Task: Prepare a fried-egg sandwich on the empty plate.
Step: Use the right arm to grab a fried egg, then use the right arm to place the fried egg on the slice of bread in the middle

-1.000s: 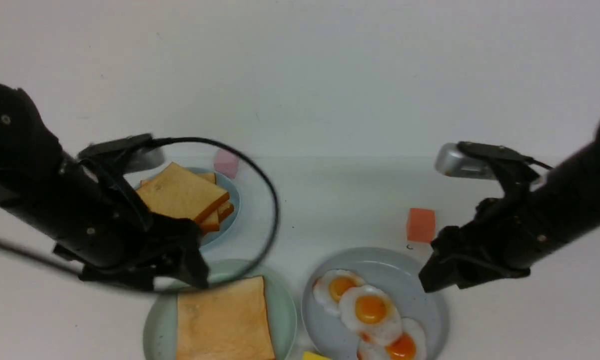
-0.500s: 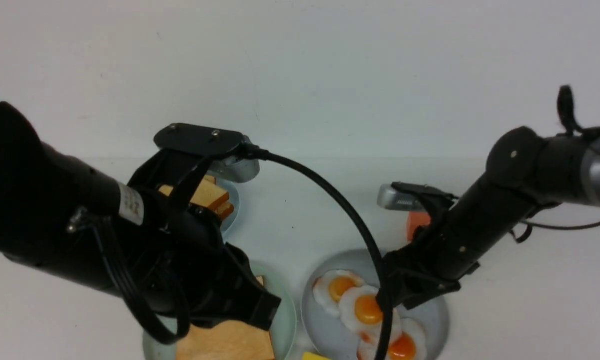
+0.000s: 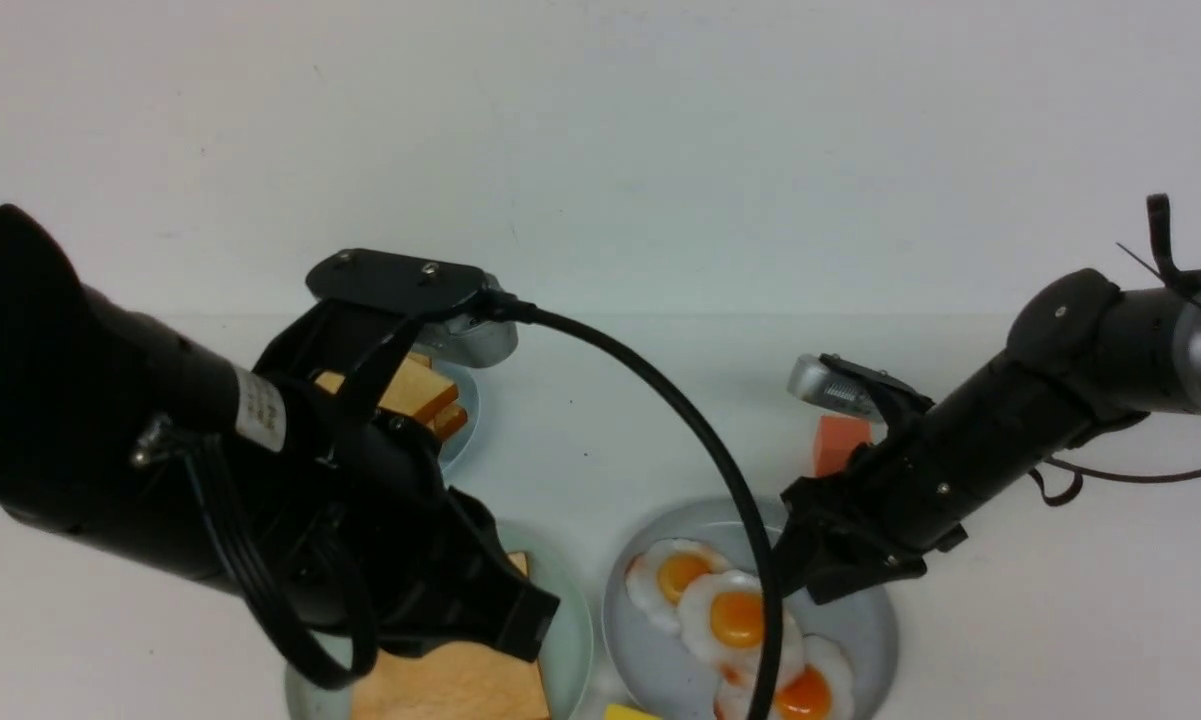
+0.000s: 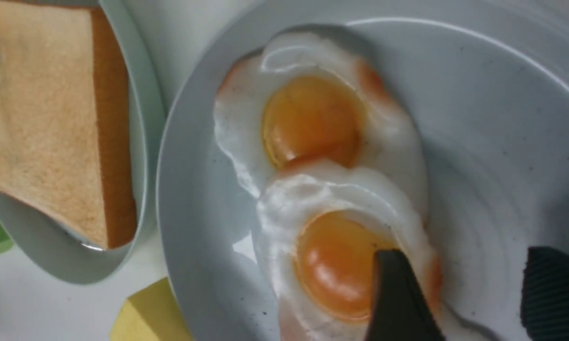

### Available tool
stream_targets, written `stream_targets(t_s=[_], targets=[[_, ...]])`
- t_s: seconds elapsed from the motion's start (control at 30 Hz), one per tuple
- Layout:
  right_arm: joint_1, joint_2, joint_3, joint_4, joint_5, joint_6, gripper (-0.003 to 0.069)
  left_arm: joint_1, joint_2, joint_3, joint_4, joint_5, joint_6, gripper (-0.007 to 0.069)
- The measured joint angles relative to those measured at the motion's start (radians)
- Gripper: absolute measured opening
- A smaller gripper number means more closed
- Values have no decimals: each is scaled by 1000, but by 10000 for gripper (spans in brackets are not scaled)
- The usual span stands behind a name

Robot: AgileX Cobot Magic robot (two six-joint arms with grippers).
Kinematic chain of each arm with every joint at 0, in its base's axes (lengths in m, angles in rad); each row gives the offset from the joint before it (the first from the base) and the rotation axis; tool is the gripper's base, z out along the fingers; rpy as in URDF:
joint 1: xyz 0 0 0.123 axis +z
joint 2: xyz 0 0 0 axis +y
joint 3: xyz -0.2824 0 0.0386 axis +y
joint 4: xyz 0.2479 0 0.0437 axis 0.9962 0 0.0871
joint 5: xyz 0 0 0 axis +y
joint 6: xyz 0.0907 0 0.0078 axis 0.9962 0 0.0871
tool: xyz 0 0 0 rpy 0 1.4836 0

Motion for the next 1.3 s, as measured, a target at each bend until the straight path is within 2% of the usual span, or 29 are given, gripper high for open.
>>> stream_targets(t_s=[0.37,0.63,0.77,0.87,0.97,1.03,1.1,1.2,1.3], targets=[[0,8,0,55,16,-39,286,0,0,0,0,0,0,-13],[0,59,-5,77,54,-39,272,0,0,0,1,4,0,-13],[0,59,-5,79,59,-47,236,0,0,0,5,12,0,-13],[-7,61,-5,78,80,-59,160,0,-2,0,42,13,-17,-13],[-26,61,-5,79,104,-65,87,0,-20,0,128,20,-76,-13],[-49,58,-7,85,117,-68,55,0,-52,0,220,49,-157,-13],[-60,49,-17,90,133,-68,55,0,-81,0,280,87,-221,-13],[-68,9,-72,102,173,-68,55,0,-145,0,385,231,-326,-13],[-41,-27,-142,108,196,-47,55,0,-203,9,414,310,-376,-13]])
